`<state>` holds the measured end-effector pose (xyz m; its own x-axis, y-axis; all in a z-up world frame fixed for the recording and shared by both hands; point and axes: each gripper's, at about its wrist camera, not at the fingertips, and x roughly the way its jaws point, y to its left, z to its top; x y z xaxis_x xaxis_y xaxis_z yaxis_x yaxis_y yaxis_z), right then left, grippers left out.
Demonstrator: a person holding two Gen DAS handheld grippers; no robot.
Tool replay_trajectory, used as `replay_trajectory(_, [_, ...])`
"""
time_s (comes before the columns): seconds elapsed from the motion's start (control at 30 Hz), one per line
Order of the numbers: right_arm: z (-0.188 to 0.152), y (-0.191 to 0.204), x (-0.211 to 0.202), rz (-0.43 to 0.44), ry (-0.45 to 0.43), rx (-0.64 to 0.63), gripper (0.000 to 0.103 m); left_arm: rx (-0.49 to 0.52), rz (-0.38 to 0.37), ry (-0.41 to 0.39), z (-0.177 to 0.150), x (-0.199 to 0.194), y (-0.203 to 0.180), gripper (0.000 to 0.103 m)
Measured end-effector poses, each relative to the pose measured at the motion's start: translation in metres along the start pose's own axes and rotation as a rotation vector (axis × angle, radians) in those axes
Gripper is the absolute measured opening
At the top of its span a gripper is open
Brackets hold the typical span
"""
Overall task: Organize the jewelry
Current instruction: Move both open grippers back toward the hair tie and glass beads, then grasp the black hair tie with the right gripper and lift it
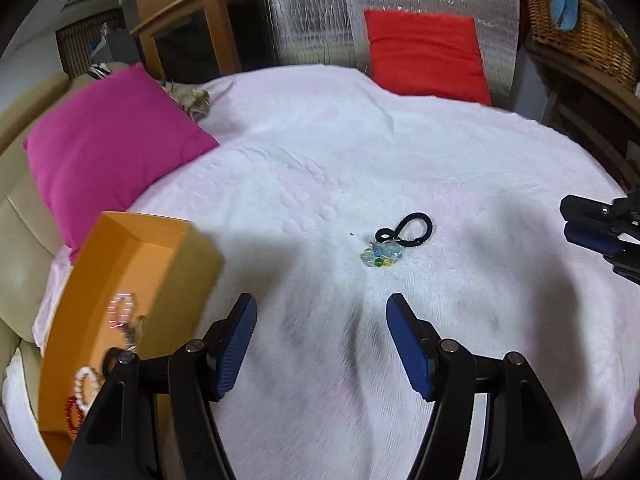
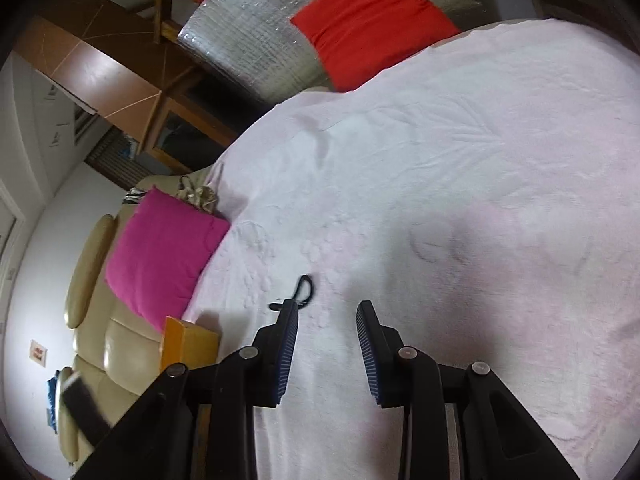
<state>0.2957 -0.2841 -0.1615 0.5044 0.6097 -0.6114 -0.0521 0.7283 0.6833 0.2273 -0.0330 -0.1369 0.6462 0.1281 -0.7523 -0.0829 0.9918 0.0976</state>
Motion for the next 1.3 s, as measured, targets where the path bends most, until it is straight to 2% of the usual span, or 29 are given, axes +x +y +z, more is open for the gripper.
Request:
replay_trajectory(0.17, [0.003,0.013,0.037,-0.016,0.076,-0.056,0.033,-0.057,0.001,0.037,0.001,0.031,0.001,0.068])
replay_trajectory(0.3, [0.009,0.021,0.071,-0.039,0.109,-0.076,0.033,-0.096,-0.026,0.086,-0.005,0.048,0.01,0.068])
replay_trajectory(0.37, [0.011,0.03,0.089,-0.083,0.116,-0.117,0.033,-0.105,-0.034,0.097,-0.005,0.05,0.013,0.068])
replay_trajectory(0.5, [0.01,0.043,0.116,-0.155,0.131,-0.182,0.033,-0.112,-0.034,0.071,-0.001,0.048,0.018,0.068])
replay_trajectory(0.67, [0.007,0.053,0.145,-0.256,0.117,-0.254,0.033,-0.123,-0.036,0.102,0.002,0.059,0.024,0.068])
replay_trajectory(0.73, [0.004,0.06,0.149,-0.313,0.103,-0.311,0.019,-0.123,-0.042,0.1,0.003,0.06,0.026,0.068])
replay_trajectory(0.77, [0.003,0.063,0.151,-0.332,0.102,-0.338,0.006,-0.121,-0.043,0.096,0.003,0.06,0.026,0.068])
replay_trajectory(0.9, [0.006,0.06,0.14,-0.344,0.072,-0.335,0.006,-0.134,-0.054,0.094,0.005,0.063,0.027,0.068])
replay_trajectory(1.07, [0.014,0.043,0.103,-0.318,0.03,-0.273,0.006,-0.105,-0.083,0.08,0.011,0.066,0.014,0.068])
replay_trajectory(1.3, [0.013,0.014,0.077,-0.319,0.05,-0.211,0.006,-0.072,-0.132,0.066,0.02,0.072,-0.011,0.068])
